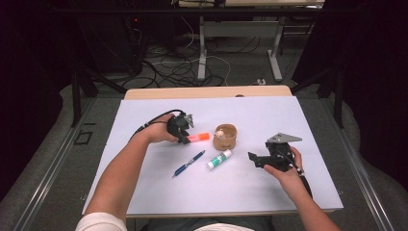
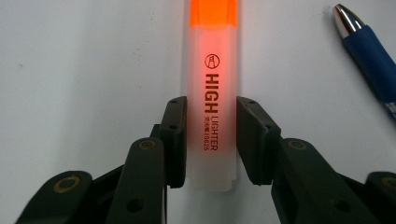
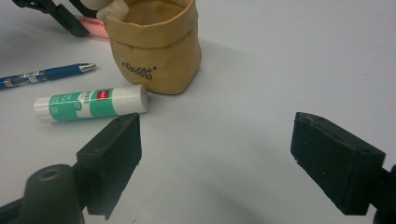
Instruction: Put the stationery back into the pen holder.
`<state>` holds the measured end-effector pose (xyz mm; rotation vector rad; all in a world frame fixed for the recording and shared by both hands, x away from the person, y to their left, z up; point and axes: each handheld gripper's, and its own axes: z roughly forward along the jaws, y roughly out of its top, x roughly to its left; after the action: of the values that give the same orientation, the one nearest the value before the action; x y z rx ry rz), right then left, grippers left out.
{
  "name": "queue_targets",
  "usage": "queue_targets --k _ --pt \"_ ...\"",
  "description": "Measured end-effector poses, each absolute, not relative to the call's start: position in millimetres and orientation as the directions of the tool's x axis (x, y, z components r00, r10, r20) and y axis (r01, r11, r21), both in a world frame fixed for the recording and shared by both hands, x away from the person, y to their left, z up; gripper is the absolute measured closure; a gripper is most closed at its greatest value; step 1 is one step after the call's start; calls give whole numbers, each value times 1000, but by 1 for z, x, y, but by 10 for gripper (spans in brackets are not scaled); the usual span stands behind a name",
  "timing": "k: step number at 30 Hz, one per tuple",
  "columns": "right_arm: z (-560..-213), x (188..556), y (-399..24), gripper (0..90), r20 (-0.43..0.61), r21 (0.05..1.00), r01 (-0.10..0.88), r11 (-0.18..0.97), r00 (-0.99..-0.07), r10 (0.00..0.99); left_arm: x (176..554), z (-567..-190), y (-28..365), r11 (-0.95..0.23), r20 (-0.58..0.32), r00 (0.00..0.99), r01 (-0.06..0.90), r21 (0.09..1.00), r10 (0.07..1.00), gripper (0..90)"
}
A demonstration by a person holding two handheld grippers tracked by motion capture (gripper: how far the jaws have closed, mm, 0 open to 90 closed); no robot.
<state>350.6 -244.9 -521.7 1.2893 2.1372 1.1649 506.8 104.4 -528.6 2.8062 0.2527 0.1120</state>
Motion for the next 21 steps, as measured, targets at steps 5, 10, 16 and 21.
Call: queue_targets --k 5,10,16,21 --pt "-521 351 -246 158 91 815 535 222 -497 863 507 -527 104 -922 51 970 208 325 237 659" --pt "-521 351 -247 159 88 814 535 227 -501 861 505 -520 102 -896 62 949 269 354 310 659" --pt "-519 351 -247 163 103 816 539 211 -494 863 505 -507 101 -858 58 933 300 417 355 659" --pt "-519 351 -247 163 106 819 536 204 -490 865 503 -497 100 -809 28 912 348 474 409 659"
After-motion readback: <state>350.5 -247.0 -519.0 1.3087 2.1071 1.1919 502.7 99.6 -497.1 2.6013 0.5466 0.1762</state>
